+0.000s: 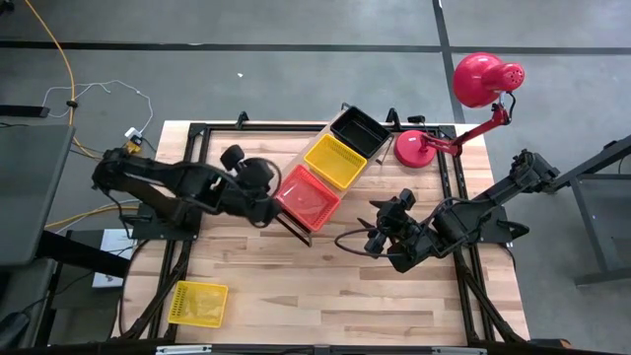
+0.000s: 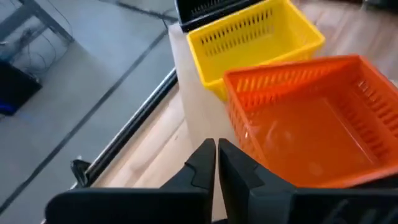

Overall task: Stack baskets on shelf by color
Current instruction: Stack the orange basket on top of the orange baskets on the shelf

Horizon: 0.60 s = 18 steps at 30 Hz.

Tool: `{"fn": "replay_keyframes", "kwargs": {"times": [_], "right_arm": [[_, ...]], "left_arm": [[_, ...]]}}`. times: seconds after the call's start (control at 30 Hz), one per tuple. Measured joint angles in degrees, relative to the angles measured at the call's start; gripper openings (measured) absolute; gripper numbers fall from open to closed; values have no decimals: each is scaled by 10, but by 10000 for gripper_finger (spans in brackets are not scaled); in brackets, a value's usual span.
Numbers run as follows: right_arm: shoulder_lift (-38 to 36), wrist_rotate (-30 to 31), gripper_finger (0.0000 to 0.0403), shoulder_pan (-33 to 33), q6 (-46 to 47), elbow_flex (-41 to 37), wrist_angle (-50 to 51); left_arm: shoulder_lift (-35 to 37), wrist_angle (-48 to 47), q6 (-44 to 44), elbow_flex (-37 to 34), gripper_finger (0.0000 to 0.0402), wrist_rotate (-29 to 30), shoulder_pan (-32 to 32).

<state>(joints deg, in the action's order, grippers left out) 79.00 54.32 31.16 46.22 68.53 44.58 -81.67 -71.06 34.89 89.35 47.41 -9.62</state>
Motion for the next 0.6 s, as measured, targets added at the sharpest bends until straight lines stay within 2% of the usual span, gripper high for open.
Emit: {"fn": "replay_keyframes", "kwargs": {"times": [0.1, 0.27, 0.43, 0.6], "right_arm": [[0, -1, 248, 0, 0, 0, 1], [0, 6, 248, 0, -2, 0, 0], [0, 7, 248, 0, -2, 0, 0], [0, 7, 248, 0, -2, 0, 2]], "left_arm": [[38, 52, 1, -70, 2, 25, -19], [119, 258, -76, -178, 1, 38, -37], [192, 478, -187, -293, 0, -39, -28], [222, 630, -270, -390, 0, -127, 6]]}}
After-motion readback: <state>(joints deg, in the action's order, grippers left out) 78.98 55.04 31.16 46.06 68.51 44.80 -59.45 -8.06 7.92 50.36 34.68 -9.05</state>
